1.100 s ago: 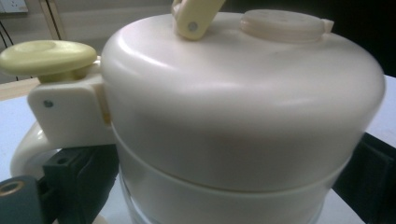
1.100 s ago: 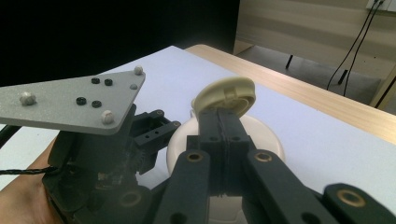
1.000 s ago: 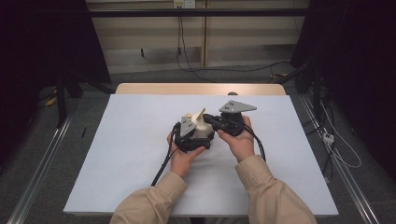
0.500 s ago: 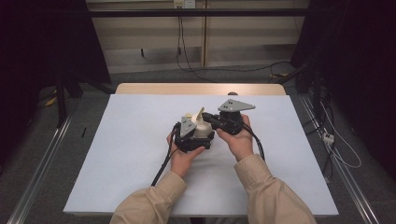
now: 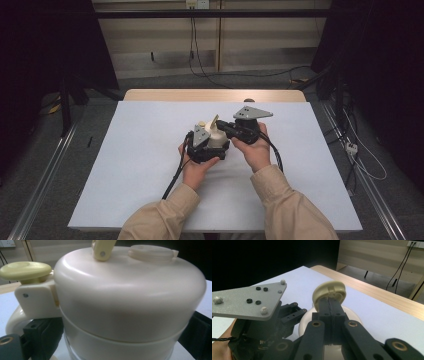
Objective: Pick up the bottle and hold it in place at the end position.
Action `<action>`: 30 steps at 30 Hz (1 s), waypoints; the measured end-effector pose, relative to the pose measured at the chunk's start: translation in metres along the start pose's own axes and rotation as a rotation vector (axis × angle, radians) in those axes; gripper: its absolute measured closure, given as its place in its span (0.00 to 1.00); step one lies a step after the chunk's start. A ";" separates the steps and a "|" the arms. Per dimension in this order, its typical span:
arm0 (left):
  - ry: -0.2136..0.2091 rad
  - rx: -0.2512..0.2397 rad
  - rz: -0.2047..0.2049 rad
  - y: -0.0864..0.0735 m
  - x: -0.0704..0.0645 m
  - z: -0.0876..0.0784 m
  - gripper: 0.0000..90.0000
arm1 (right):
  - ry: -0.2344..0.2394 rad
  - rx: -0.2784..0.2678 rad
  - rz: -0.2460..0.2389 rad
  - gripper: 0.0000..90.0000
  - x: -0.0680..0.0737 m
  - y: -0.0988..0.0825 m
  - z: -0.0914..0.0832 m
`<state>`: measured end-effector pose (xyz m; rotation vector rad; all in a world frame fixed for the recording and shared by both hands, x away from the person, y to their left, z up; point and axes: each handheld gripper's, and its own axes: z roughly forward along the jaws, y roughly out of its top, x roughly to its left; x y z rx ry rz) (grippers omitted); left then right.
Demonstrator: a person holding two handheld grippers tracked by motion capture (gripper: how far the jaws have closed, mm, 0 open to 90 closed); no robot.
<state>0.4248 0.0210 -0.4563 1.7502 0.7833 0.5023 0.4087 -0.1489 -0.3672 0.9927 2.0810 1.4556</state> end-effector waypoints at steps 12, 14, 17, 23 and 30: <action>0.000 0.000 0.001 0.000 0.000 0.000 0.05 | 0.003 0.001 0.004 1.00 -0.001 0.000 0.002; 0.000 0.000 0.000 0.000 0.000 0.000 0.05 | 0.004 0.000 0.007 1.00 0.000 0.000 0.003; 0.001 0.000 0.001 0.000 0.000 0.000 0.05 | 0.006 -0.003 0.005 1.00 0.000 0.000 0.004; 0.002 0.001 0.001 0.000 0.000 0.000 0.05 | 0.003 0.000 -0.002 1.00 0.000 0.001 0.005; 0.002 0.001 -0.002 0.000 -0.001 0.000 0.05 | 0.007 -0.009 -0.005 1.00 0.001 0.004 0.005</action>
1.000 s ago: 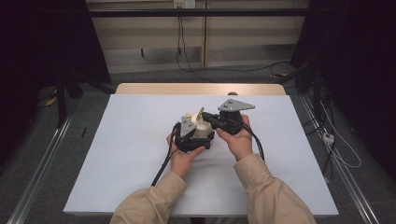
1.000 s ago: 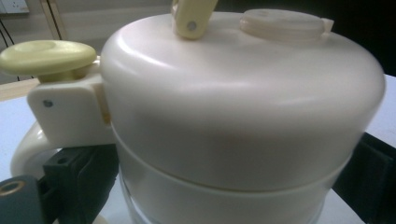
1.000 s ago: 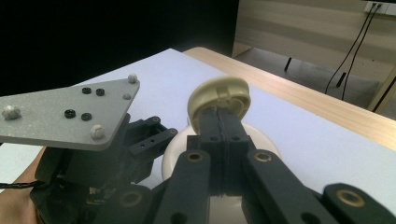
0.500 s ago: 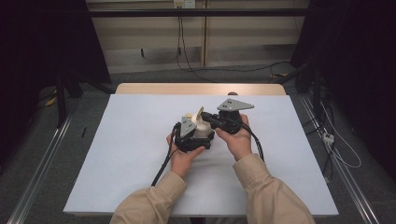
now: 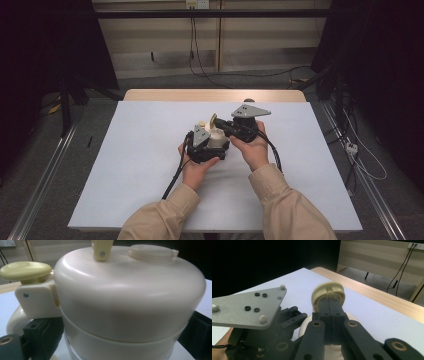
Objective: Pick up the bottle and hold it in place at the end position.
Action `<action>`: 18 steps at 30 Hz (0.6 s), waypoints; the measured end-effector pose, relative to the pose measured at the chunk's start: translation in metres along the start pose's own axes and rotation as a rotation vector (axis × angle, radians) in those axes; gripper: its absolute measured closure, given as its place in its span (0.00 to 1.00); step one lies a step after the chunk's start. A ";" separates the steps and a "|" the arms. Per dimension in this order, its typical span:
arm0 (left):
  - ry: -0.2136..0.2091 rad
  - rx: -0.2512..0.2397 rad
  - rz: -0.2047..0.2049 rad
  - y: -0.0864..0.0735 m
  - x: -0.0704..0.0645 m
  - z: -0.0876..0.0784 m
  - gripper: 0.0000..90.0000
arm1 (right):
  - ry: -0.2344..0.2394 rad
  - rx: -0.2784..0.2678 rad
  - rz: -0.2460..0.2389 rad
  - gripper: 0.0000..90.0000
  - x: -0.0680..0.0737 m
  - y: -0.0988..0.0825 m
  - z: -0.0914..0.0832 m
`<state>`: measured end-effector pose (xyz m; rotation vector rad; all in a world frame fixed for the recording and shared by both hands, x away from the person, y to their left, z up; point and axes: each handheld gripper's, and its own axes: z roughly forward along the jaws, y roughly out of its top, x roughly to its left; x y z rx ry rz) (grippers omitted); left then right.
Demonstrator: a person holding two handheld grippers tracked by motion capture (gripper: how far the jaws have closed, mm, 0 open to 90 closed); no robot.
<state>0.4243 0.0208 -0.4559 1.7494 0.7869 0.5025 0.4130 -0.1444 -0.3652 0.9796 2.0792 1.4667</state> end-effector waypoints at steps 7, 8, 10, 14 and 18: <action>0.002 0.001 0.006 0.000 0.000 0.000 0.05 | 0.002 0.000 -0.009 1.00 0.001 0.001 0.001; 0.003 0.001 0.008 0.000 0.000 0.000 0.05 | 0.004 0.000 -0.011 1.00 0.002 0.002 0.002; 0.003 -0.005 0.000 -0.001 -0.001 0.000 0.05 | 0.002 0.000 -0.012 1.00 0.002 0.002 0.003; 0.003 -0.006 -0.002 -0.001 -0.001 -0.001 0.05 | 0.001 0.002 -0.013 1.00 0.002 0.002 0.004; 0.006 -0.008 0.000 -0.001 -0.001 -0.001 0.05 | -0.006 0.002 -0.005 1.00 0.000 0.002 0.003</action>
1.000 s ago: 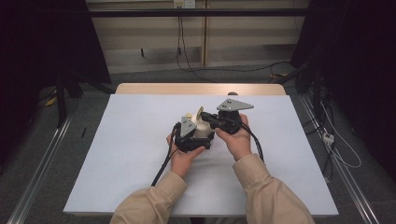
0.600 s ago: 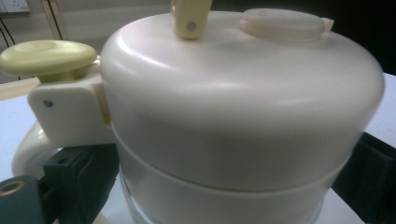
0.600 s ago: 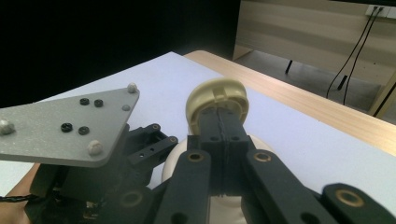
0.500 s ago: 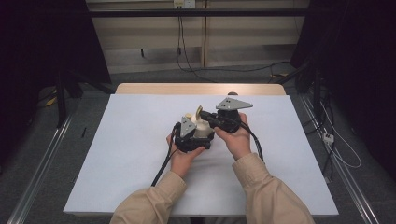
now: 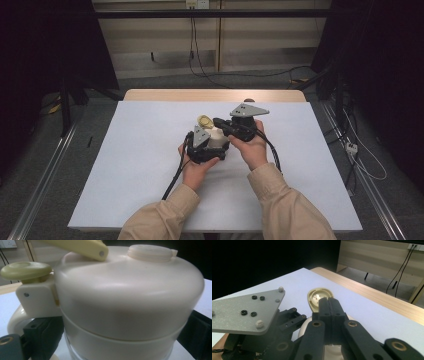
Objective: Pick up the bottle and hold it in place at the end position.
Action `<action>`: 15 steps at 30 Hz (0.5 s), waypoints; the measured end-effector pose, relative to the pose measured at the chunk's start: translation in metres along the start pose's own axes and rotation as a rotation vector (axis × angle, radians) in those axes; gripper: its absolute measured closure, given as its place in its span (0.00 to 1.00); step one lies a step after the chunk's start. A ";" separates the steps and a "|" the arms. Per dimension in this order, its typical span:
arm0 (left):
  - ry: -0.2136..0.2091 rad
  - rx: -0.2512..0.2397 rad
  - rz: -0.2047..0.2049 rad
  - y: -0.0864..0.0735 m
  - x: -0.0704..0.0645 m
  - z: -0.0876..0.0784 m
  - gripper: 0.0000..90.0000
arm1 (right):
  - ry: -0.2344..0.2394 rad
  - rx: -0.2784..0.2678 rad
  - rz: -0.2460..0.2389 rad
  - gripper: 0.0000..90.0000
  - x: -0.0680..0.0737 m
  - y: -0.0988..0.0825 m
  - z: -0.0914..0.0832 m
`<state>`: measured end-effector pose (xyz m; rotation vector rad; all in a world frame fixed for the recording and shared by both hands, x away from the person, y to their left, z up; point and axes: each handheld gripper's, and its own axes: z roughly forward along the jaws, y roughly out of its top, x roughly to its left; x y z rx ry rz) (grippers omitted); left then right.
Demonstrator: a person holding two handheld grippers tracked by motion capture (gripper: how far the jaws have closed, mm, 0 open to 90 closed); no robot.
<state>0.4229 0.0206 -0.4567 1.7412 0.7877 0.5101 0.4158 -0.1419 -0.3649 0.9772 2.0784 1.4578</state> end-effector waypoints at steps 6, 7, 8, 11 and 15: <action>0.000 0.000 0.000 0.000 0.000 0.000 0.05 | 0.004 0.001 -0.001 1.00 0.001 0.000 0.002; -0.001 0.000 0.000 0.000 0.000 0.000 0.05 | 0.005 0.001 0.000 1.00 0.001 0.000 0.002; -0.002 0.001 0.001 0.000 0.000 0.000 0.05 | 0.007 0.002 0.000 1.00 0.001 0.000 0.003; -0.004 0.001 0.002 0.000 0.000 0.000 0.05 | 0.011 0.004 0.000 1.00 0.002 0.000 0.004; -0.004 0.000 0.002 0.000 0.000 0.000 0.05 | 0.007 0.008 0.002 1.00 0.001 0.000 0.003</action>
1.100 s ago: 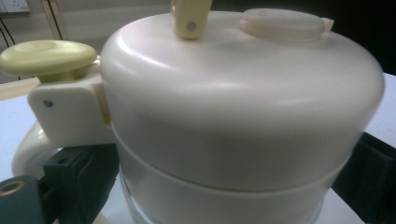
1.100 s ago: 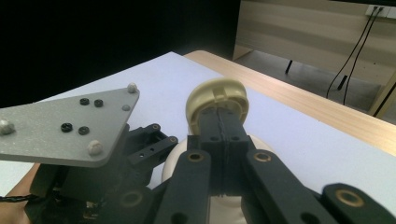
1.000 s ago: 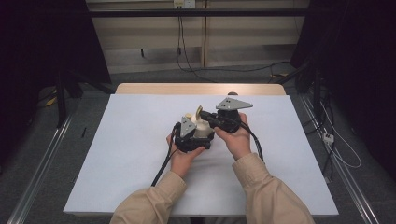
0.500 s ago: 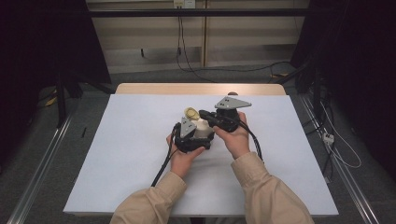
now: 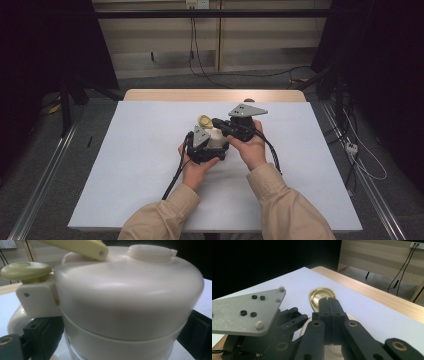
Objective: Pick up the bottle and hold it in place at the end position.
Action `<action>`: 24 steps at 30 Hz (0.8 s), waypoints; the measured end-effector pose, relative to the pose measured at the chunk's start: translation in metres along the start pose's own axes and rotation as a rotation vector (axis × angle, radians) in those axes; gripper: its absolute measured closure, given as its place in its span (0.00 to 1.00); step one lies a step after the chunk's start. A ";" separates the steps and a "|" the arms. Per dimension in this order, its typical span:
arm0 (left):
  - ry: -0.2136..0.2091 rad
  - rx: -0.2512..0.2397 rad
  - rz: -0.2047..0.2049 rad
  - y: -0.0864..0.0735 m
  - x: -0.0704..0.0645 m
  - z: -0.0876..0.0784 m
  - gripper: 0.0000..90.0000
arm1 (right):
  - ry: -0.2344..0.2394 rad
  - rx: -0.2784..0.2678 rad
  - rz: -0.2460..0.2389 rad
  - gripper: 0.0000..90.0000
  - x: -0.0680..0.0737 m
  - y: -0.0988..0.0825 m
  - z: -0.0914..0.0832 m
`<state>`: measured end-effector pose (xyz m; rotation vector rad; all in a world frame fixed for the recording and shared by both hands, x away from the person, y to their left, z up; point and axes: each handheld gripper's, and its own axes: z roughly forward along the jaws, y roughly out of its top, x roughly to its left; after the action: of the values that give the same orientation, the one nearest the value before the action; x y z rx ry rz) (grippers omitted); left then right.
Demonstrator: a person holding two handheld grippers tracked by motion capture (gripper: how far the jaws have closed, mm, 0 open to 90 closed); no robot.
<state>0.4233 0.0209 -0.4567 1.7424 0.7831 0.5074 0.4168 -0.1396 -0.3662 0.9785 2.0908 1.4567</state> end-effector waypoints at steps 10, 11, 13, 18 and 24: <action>-0.010 0.015 0.019 0.000 0.001 0.000 0.05 | -0.003 0.001 0.004 0.98 -0.001 -0.001 -0.005; -0.012 0.020 0.022 0.000 0.001 -0.001 0.05 | -0.003 0.000 0.006 0.97 -0.001 -0.002 -0.005; -0.010 0.027 0.028 0.000 0.001 -0.002 0.05 | -0.004 0.005 0.007 0.96 -0.001 -0.003 -0.006; -0.022 0.033 0.021 -0.001 0.003 -0.004 0.05 | -0.003 0.009 0.006 0.95 0.000 -0.005 -0.006; -0.024 0.042 0.029 -0.002 0.004 -0.008 0.06 | -0.004 0.010 0.011 0.85 0.002 -0.006 -0.007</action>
<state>0.4200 0.0291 -0.4559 1.7979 0.7574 0.4912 0.4090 -0.1441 -0.3686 0.9969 2.0951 1.4498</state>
